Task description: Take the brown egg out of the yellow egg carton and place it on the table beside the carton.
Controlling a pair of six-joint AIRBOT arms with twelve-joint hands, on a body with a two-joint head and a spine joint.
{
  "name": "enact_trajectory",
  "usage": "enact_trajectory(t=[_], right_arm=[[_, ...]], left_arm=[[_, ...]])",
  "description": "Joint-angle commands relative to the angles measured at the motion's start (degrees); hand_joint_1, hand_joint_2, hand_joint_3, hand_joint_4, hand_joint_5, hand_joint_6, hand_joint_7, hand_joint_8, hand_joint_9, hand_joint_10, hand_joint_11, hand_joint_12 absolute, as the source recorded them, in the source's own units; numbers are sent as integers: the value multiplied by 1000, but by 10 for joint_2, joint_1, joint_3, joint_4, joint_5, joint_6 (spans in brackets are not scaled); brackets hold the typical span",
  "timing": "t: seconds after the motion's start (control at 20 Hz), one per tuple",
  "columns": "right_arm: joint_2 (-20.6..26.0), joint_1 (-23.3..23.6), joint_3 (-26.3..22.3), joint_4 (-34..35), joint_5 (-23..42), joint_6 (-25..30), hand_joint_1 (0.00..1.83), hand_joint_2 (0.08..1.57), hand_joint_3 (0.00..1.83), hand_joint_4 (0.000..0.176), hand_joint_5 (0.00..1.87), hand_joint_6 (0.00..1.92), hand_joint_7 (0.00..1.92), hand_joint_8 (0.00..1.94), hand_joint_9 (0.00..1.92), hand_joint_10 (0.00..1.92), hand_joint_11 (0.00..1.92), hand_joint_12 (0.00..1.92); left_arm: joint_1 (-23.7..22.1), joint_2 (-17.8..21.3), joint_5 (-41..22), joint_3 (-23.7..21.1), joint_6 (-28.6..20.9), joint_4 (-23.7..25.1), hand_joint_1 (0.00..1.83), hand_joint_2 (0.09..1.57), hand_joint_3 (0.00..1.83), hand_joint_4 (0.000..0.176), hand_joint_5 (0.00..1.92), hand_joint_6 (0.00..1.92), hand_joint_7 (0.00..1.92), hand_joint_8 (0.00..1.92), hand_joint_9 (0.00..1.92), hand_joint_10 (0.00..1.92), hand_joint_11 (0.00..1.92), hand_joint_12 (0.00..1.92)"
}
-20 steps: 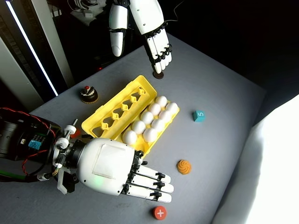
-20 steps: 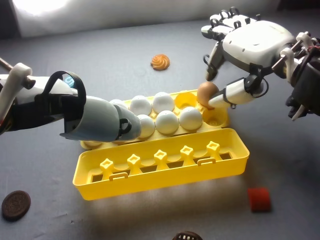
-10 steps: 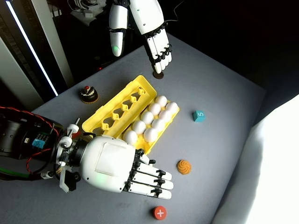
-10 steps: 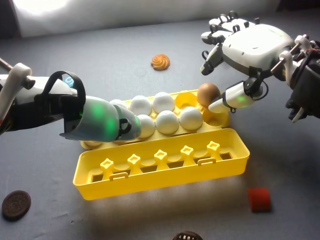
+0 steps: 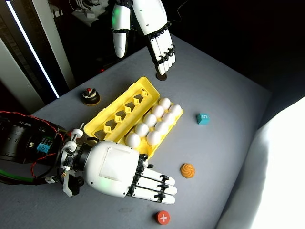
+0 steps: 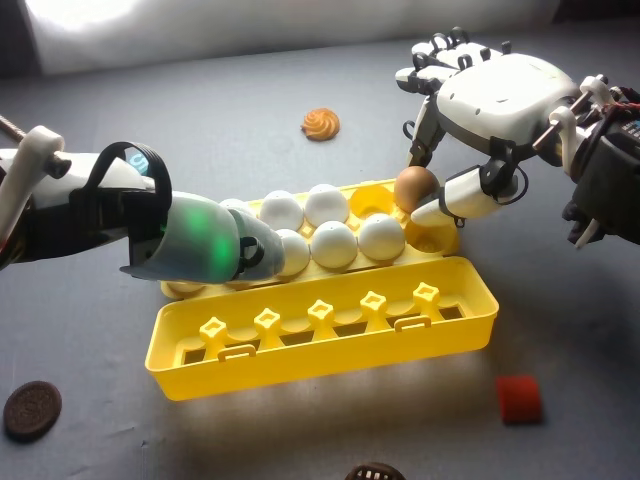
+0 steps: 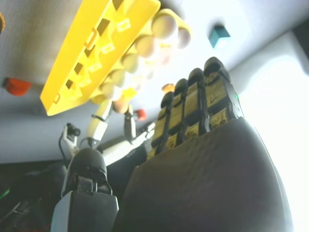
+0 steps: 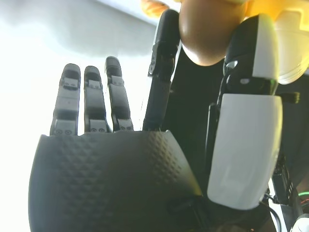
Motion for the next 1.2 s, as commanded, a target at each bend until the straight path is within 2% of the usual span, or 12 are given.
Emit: enact_trajectory(t=[0.0,0.15,0.35,0.45,0.7,0.9,1.15], right_arm=[[1,3,2,-11,60,1,1131,949,4,174,1496,45,196,0,0,0,0,0],[1,5,2,-11,61,1,1126,953,5,176,1493,44,213,7,0,0,0,0],[2,13,2,-11,64,1,1132,950,2,168,1495,47,271,24,0,0,0,0],[3,19,2,-11,67,1,1127,951,2,176,1493,46,270,19,0,0,0,0],[10,31,2,-12,67,-1,1128,952,1,176,1493,46,258,9,0,0,0,0],[27,39,2,-12,66,-1,1124,955,2,176,1488,46,262,7,0,0,0,0],[61,27,2,-12,47,-12,1125,955,1,176,1488,49,239,0,0,0,0,0]], left_arm=[[-5,2,-10,-1,-1,40,0,1155,0,0,2,0,25,2,3,1,1,0],[-5,2,-10,-1,-1,40,0,1158,0,0,0,0,9,2,0,0,0,0],[-5,2,-10,-1,-1,40,0,1163,2,0,2,0,24,6,2,0,0,0],[-5,2,-10,-1,-1,44,0,1159,0,0,0,0,16,3,0,0,0,0],[-5,2,-10,0,-1,44,0,1162,1,0,25,8,44,12,20,7,5,2],[-5,2,-10,0,-2,44,0,1160,0,0,1,0,26,2,6,1,0,0],[-6,1,-10,-2,-12,42,0,1160,0,0,4,1,28,2,3,0,0,0]])
